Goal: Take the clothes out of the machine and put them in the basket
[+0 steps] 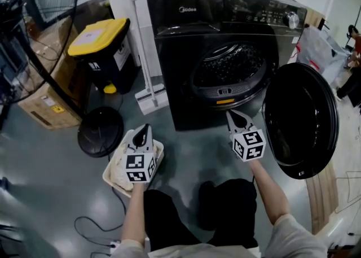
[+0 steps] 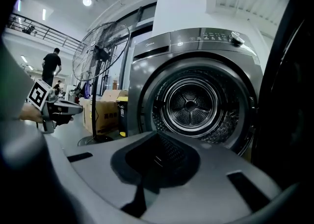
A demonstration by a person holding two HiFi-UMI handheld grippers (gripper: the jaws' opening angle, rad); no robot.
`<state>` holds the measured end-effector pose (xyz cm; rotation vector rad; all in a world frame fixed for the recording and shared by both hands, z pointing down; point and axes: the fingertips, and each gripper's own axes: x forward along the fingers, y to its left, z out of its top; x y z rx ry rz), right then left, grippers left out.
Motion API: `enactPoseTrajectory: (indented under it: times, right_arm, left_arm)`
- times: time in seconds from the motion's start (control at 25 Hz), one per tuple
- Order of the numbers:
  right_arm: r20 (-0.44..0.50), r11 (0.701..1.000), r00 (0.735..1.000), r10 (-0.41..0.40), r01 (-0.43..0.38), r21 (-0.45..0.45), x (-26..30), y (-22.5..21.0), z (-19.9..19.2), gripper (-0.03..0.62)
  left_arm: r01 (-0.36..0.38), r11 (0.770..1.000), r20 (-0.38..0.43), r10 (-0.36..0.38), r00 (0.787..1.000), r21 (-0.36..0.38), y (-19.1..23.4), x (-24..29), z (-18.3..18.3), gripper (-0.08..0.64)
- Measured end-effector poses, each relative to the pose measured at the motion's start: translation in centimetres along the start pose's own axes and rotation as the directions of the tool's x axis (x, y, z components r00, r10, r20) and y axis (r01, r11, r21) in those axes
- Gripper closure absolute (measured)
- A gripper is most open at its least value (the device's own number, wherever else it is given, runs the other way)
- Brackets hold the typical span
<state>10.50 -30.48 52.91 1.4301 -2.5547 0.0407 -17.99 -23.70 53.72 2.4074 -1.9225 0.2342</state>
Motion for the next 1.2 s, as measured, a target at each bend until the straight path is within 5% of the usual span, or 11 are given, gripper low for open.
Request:
enactPoseTrajectory:
  times: [1.2]
  right_arm:
    - [-0.014,0.999,0.999,0.029,-0.029,-0.026,0.5,1.9,0.3,0.569]
  left_arm:
    - [-0.003,1.000,-0.003,0.003,1.000,-0.029,0.3,-0.2,-1.0,0.541]
